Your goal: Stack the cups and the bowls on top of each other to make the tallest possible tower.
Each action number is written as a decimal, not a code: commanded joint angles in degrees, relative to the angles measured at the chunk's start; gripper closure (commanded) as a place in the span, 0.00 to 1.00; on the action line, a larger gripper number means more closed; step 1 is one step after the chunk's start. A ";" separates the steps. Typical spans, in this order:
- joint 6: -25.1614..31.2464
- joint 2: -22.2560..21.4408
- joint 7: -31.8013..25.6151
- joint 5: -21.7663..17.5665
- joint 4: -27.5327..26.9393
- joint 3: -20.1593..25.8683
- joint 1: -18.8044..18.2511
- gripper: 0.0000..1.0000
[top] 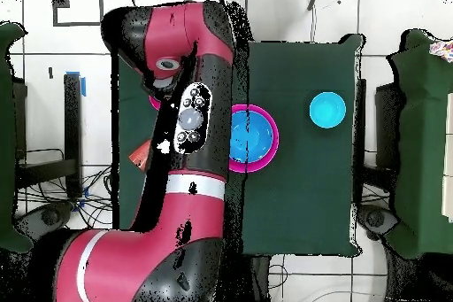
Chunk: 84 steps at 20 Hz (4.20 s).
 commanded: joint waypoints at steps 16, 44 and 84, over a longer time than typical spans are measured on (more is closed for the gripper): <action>17.12 13.27 10.06 6.94 -24.71 -2.78 -0.63 0.00; 5.20 28.20 8.76 40.11 -33.85 -34.40 -6.68 0.00; -13.97 32.17 5.23 75.26 -28.15 -66.99 -8.51 0.00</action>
